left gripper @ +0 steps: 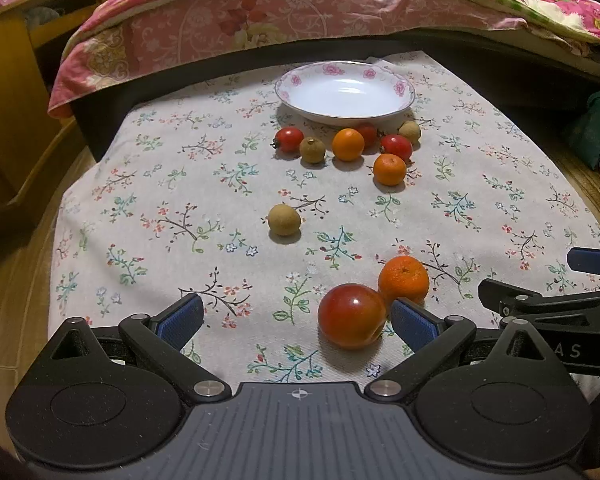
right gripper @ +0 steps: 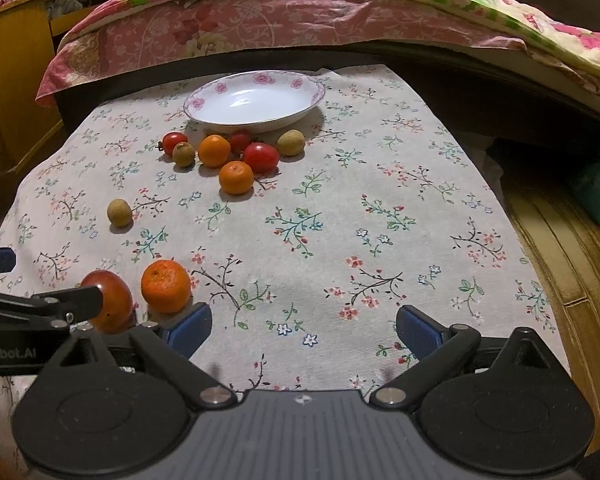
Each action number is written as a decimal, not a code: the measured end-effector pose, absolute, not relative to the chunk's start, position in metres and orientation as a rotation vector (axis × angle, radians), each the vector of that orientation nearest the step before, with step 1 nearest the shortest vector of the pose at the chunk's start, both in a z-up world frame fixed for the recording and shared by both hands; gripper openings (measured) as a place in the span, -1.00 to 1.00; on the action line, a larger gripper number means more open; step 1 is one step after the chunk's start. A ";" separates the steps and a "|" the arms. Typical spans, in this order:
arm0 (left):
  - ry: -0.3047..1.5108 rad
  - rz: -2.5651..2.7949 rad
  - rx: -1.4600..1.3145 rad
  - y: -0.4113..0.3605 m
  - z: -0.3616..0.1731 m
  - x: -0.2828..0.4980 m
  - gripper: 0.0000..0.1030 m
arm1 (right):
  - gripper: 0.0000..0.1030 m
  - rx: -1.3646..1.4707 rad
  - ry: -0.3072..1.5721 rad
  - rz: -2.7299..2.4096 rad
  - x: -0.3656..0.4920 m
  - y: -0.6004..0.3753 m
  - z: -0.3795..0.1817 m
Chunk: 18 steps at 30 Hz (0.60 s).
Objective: Organize fruits
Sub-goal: 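Move left tool to the large red tomato while right tool approaches a tangerine, then close left tool on the red tomato while right tool closes on the tangerine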
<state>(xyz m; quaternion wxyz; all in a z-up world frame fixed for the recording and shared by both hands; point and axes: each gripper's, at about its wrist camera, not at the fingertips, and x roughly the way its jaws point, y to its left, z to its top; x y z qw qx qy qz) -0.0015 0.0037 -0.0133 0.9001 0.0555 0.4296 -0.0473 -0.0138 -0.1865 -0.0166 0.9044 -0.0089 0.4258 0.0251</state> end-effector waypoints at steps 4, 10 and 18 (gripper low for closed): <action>0.889 -0.098 0.116 0.005 -0.013 -0.002 0.97 | 0.90 -0.023 0.880 0.057 -0.013 -0.185 -0.016; 0.877 -0.098 0.126 0.009 -0.010 -0.003 0.96 | 0.79 -0.037 0.874 0.085 -0.011 -0.182 -0.015; 0.854 -0.109 0.103 0.022 -0.003 -0.004 0.94 | 0.48 -0.084 0.864 0.244 -0.002 -0.169 -0.009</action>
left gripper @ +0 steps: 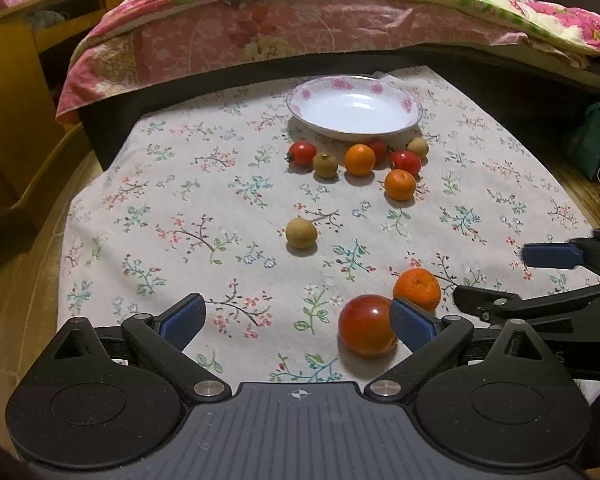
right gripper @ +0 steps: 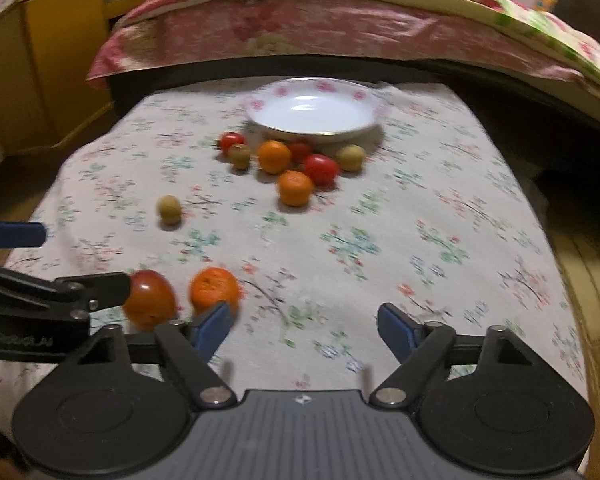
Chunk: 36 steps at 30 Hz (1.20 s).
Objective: Organize fruits
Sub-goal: 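Close left tool on the red tomato while right tool closes on the tangerine, then carry the red tomato in left tool and tangerine in right tool over the plate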
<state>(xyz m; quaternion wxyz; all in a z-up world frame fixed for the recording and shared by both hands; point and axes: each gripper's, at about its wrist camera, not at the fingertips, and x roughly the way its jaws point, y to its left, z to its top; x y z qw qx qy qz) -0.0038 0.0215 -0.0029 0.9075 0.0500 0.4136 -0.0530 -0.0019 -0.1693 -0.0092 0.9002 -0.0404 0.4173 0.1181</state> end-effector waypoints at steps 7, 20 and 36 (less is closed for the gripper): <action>0.840 -0.124 0.141 0.025 -0.003 -0.005 0.90 | 0.06 -0.217 0.875 0.458 0.011 -0.145 -0.013; 0.881 -0.221 0.158 0.021 -0.012 -0.002 0.58 | -0.33 -0.391 0.917 0.679 0.036 -0.124 -0.035; 0.943 -0.308 0.304 -0.016 -0.035 0.005 0.17 | -0.34 -0.213 0.945 0.556 0.050 -0.163 -0.021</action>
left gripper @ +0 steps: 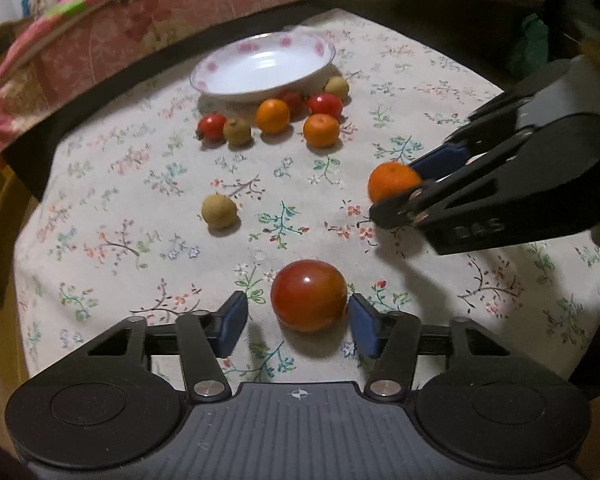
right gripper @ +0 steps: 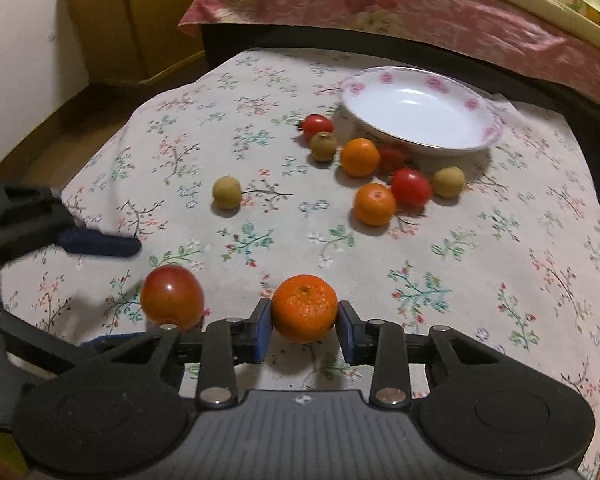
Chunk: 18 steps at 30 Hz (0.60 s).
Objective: Organize fruits
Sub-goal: 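Carry the red tomato in left tool and tangerine in right tool over the plate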
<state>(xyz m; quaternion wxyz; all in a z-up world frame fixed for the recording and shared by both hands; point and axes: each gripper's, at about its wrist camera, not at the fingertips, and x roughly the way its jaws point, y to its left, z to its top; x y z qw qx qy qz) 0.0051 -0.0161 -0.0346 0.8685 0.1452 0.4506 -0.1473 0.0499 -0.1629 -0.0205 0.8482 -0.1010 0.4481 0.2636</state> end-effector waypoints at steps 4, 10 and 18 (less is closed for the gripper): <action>0.992 -0.304 0.252 -0.017 -0.041 0.015 -0.01 | -0.34 -0.187 0.930 0.541 0.050 -0.168 -0.016; 1.012 -0.310 0.195 -0.016 -0.035 0.026 -0.03 | -0.34 -0.166 0.925 0.536 0.052 -0.172 -0.014; 0.973 -0.326 0.141 -0.015 -0.020 0.040 -0.03 | -0.34 -0.126 0.915 0.463 0.056 -0.188 -0.001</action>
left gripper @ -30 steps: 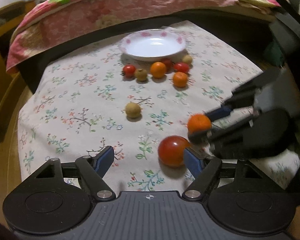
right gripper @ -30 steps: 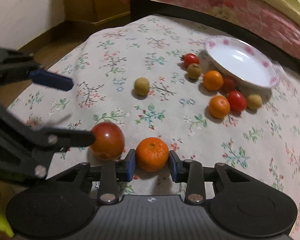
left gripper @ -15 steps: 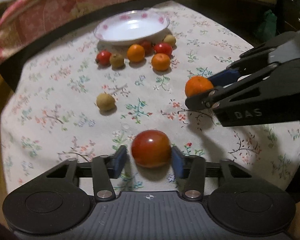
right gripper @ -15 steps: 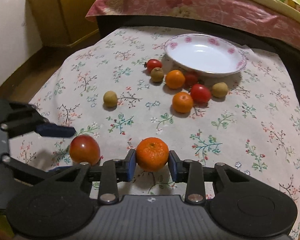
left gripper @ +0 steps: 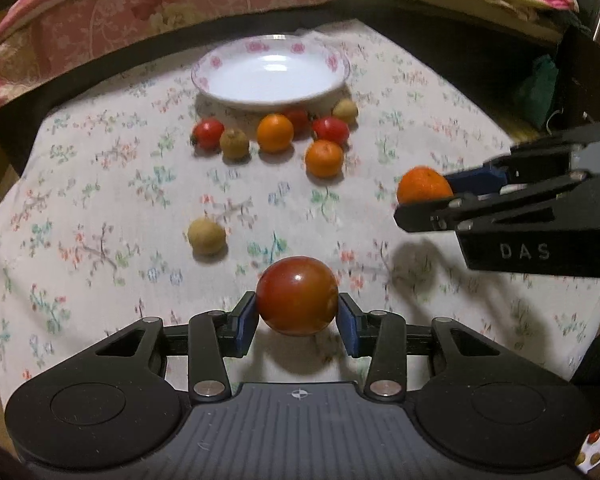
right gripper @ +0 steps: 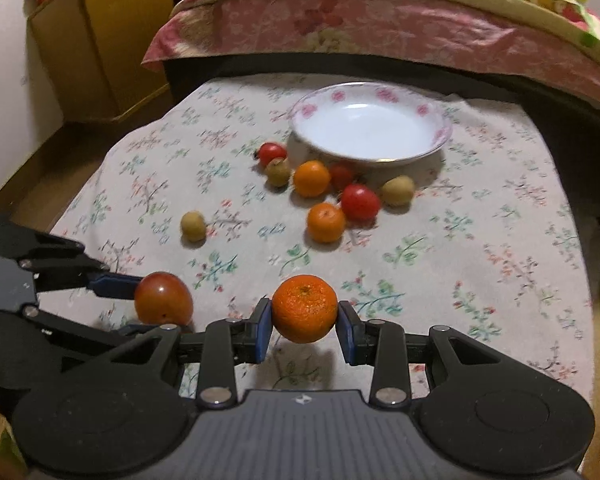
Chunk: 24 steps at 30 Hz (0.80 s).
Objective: Organize fruits
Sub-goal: 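Carry the red tomato in left tool and tangerine in right tool over the plate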
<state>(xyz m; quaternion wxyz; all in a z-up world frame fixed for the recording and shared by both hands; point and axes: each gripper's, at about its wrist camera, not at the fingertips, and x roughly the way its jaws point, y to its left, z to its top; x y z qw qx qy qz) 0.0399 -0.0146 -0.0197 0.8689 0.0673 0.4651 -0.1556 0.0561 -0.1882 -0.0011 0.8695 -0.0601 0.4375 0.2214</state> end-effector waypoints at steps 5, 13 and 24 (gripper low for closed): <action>0.913 -0.329 0.101 -0.011 -0.001 0.066 -0.02 | -0.34 -0.120 0.932 0.420 0.070 -0.187 0.011; 0.853 -0.312 0.099 -0.015 0.011 0.128 -0.02 | -0.34 -0.133 0.871 0.389 0.123 -0.178 0.026; 0.853 -0.282 0.110 -0.022 -0.008 0.206 -0.02 | -0.34 -0.094 0.863 0.366 0.215 -0.182 0.005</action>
